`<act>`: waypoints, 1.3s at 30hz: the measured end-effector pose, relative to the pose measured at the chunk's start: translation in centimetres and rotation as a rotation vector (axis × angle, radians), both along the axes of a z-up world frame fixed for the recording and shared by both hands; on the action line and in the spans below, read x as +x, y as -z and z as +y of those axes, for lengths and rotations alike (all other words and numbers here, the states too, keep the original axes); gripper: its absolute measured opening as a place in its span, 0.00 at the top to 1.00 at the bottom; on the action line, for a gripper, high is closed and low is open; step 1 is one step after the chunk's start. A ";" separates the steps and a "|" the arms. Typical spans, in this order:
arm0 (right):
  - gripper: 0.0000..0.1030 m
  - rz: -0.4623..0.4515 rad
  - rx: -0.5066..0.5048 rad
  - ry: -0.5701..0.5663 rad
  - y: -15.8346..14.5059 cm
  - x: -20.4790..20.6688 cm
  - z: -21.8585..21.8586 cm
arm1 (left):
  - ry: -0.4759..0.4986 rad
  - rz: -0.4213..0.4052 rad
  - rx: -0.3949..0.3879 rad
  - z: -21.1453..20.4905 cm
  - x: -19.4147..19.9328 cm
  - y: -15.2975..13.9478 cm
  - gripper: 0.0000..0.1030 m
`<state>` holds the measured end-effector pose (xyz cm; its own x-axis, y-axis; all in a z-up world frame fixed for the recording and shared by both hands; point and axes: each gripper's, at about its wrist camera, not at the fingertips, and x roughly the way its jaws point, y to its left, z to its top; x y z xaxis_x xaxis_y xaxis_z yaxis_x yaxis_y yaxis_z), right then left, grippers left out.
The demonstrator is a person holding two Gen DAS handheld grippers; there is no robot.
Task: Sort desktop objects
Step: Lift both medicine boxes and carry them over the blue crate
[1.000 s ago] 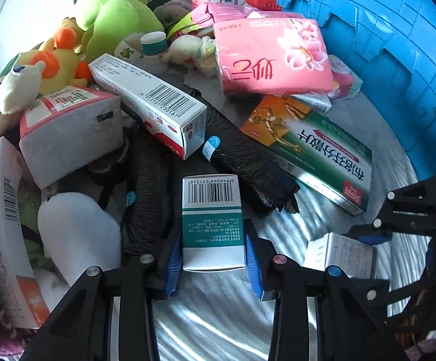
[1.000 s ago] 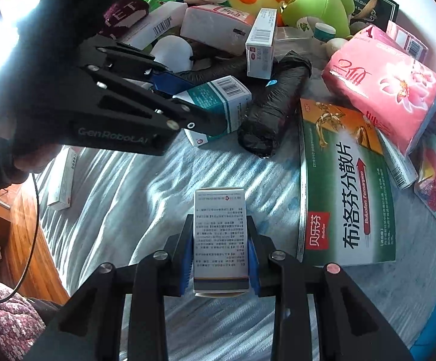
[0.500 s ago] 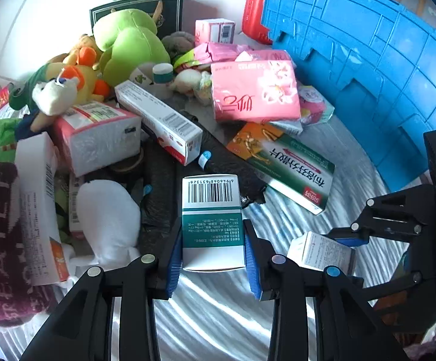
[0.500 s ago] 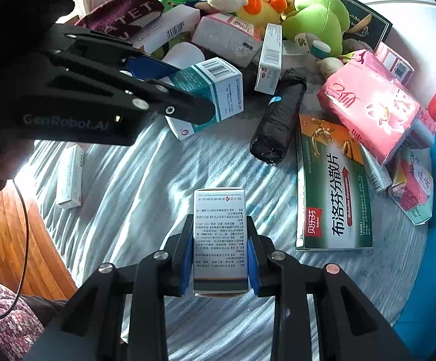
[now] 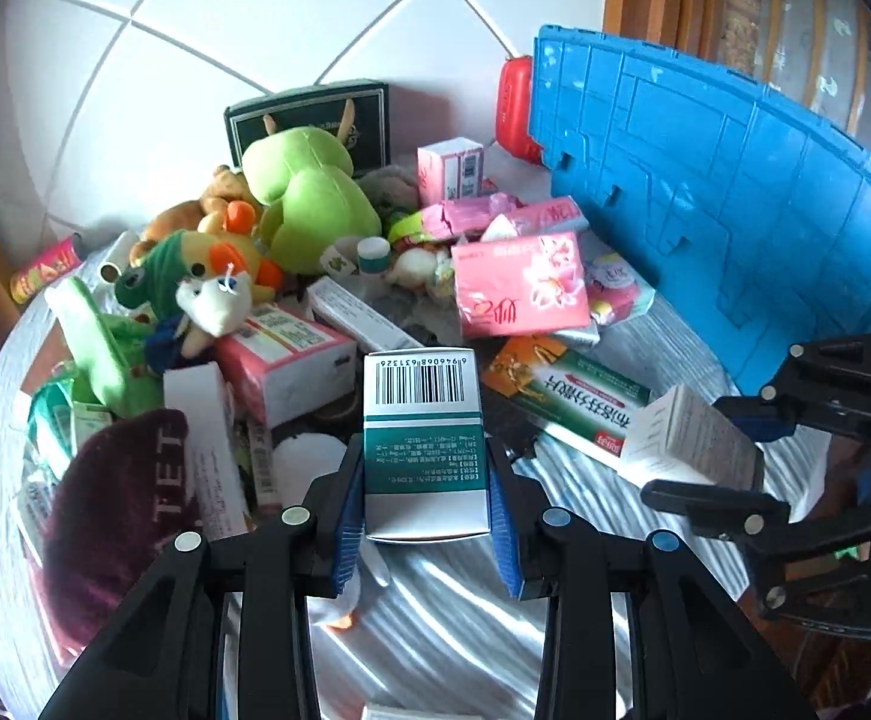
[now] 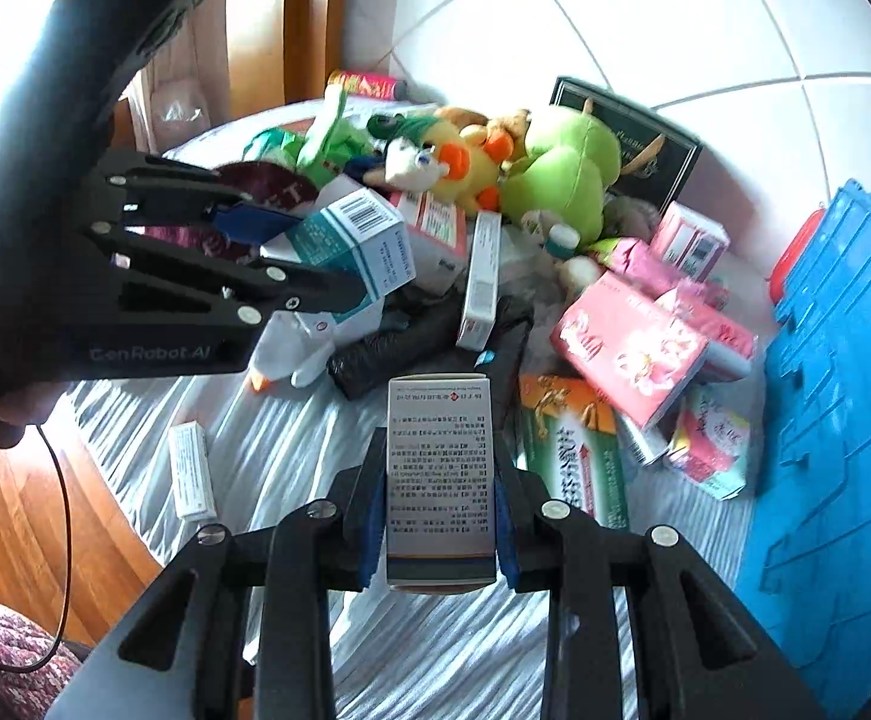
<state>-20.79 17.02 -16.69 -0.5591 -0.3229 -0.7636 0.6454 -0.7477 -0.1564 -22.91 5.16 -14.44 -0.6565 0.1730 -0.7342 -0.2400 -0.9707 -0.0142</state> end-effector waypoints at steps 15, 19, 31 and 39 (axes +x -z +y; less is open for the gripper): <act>0.72 0.305 -0.135 0.252 -14.3 3.3 3.4 | 0.040 0.309 0.020 2.5 3.2 -13.9 0.66; 0.72 0.374 -0.161 0.319 -17.6 4.5 5.6 | 0.084 0.341 0.023 5.4 3.2 -16.0 0.66; 0.72 0.554 -0.238 0.532 -27.2 6.1 18.0 | 0.217 0.432 0.021 20.2 1.7 -22.0 0.66; 0.72 0.528 -0.220 0.650 -28.5 3.4 30.1 | 0.264 0.468 0.048 32.3 -1.4 -24.6 0.66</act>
